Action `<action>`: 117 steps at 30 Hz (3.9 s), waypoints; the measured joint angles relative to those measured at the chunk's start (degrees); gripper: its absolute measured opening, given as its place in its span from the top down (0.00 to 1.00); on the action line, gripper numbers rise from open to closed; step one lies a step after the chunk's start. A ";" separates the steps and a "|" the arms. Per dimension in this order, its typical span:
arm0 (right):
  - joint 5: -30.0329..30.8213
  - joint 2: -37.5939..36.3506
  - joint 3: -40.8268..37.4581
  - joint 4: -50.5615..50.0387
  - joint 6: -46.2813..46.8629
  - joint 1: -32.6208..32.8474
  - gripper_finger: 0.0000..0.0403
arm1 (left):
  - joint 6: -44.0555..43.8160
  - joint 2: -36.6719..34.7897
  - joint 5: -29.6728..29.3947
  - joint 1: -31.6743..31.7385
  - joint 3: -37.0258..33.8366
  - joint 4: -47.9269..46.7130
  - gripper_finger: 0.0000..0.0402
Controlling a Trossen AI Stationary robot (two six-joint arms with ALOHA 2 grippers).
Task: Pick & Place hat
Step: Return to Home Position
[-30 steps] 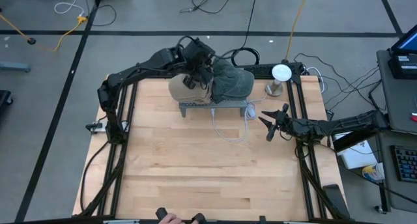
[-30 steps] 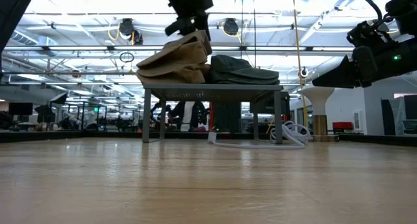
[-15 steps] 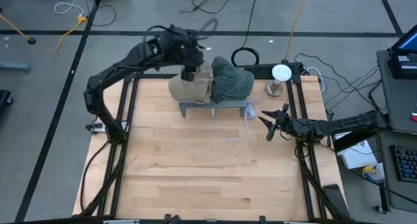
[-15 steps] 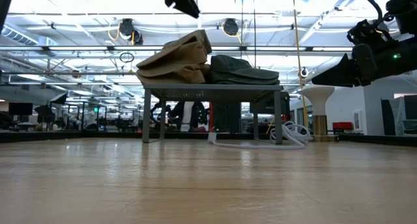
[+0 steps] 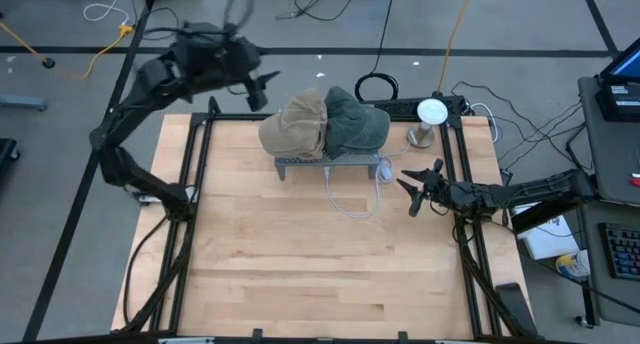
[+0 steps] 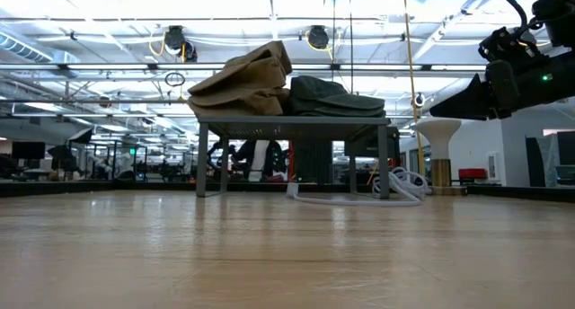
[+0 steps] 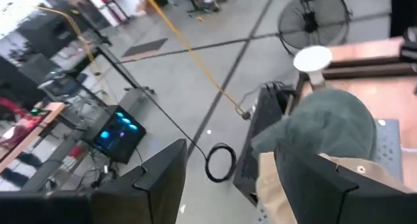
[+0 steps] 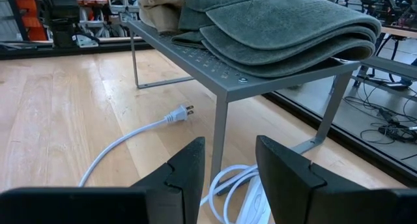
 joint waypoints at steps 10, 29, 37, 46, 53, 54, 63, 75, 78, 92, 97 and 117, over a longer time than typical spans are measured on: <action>0.00 -0.02 0.00 -0.02 0.00 0.00 0.68 | -1.79 -10.31 -0.43 0.02 -6.09 1.88 0.41; 0.00 -0.02 0.00 -0.02 -0.02 0.00 0.68 | -2.57 -35.52 -0.34 -0.02 -43.32 21.66 0.41; 0.01 -0.02 -0.01 -0.02 -0.01 0.00 0.68 | -3.46 -46.73 -0.34 -0.02 -60.19 29.09 0.41; 0.01 -0.02 -0.01 -0.02 -0.01 0.00 0.68 | -8.32 -58.15 -0.33 -0.02 -76.82 36.44 0.41; 0.02 -0.02 0.00 -0.02 -0.02 0.00 0.68 | -10.66 -66.46 -0.25 -0.02 -88.15 36.71 0.41; 0.02 -0.02 0.00 -0.02 -0.02 0.00 0.68 | -10.77 -67.55 -0.20 -0.02 -89.56 36.68 0.41; 0.01 -0.01 0.00 -0.02 -0.01 0.00 0.68 | -13.87 -77.06 -0.04 -0.02 -101.08 38.31 0.41; 0.02 0.00 -0.01 -0.03 0.00 0.00 0.68 | -17.76 -83.02 -1.94 -0.02 -109.05 44.70 0.41; 0.02 0.00 -0.02 -0.04 0.00 0.00 0.68 | -17.82 -83.00 -1.90 -0.02 -110.35 44.49 0.41; 0.00 0.00 -0.01 -0.02 -0.01 0.00 0.68 | -12.39 -83.00 -3.29 -0.02 -111.39 47.86 0.41; 0.01 -0.02 0.00 -0.02 0.00 0.00 0.68 | -5.55 -82.93 -2.92 -0.02 -112.96 52.33 0.41; -0.02 -0.02 0.00 -0.02 -0.02 0.00 0.68 | -5.83 -82.93 -2.83 -0.02 -113.00 53.10 0.41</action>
